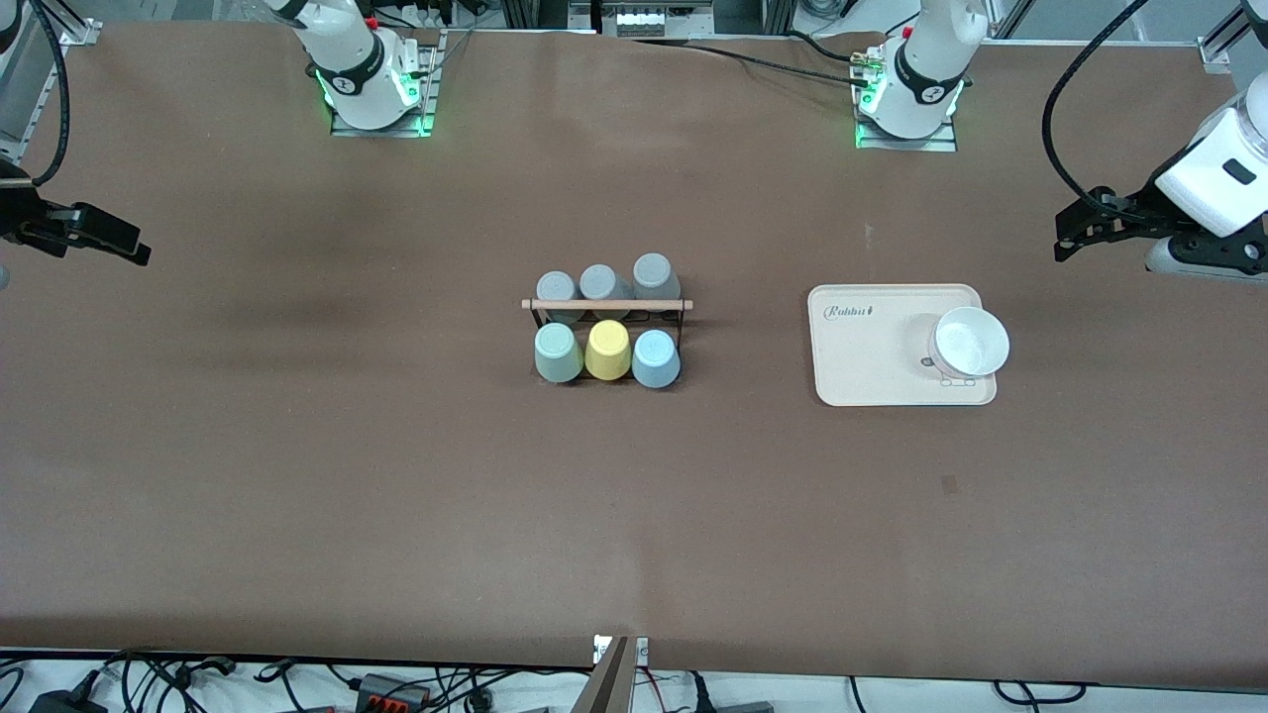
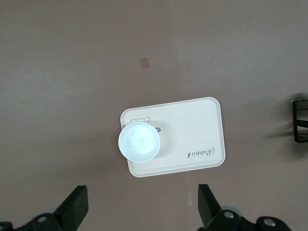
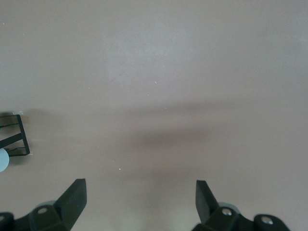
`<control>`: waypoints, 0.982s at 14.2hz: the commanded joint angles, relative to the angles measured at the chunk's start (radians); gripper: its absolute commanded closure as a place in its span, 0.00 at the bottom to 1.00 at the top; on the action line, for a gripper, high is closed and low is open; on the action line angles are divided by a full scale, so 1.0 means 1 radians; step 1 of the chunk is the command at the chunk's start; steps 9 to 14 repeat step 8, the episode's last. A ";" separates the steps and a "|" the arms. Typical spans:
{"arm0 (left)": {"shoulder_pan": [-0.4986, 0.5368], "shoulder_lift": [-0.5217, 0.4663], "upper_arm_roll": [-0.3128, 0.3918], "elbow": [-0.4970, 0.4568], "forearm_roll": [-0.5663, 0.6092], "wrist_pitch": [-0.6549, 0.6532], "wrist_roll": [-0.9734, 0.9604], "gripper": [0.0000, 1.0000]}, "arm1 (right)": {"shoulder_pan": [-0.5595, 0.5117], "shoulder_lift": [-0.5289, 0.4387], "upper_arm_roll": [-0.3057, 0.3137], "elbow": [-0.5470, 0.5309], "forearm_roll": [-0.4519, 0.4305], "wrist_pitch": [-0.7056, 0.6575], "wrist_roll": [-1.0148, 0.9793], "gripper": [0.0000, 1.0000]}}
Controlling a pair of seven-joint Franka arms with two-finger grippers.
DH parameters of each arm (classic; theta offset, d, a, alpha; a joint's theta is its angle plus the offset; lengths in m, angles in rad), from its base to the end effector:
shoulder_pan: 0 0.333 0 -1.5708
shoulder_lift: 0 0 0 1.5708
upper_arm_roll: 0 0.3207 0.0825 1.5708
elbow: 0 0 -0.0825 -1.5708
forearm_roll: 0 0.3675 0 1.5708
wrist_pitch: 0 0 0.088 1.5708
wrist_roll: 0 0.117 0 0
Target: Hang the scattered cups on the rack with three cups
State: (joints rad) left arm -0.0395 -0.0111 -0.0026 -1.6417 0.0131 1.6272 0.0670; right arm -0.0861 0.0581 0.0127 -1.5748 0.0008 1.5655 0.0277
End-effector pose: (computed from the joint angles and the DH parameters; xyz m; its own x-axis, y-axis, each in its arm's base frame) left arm 0.5379 -0.0212 0.5977 0.9940 -0.1096 -0.0043 -0.1097 -0.9939 -0.0129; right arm 0.5513 -0.0406 0.5852 0.9926 -0.1007 -0.0674 -0.1009 -0.9949 0.0003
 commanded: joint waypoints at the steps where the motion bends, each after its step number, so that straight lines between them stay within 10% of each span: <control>1: 0.001 -0.007 -0.005 0.011 0.008 -0.007 0.007 0.00 | -0.003 0.017 0.001 0.029 0.016 0.001 0.009 0.00; 14: 0.003 -0.007 -0.005 0.011 0.007 -0.010 0.005 0.00 | -0.003 0.019 0.001 0.027 0.024 -0.002 0.003 0.00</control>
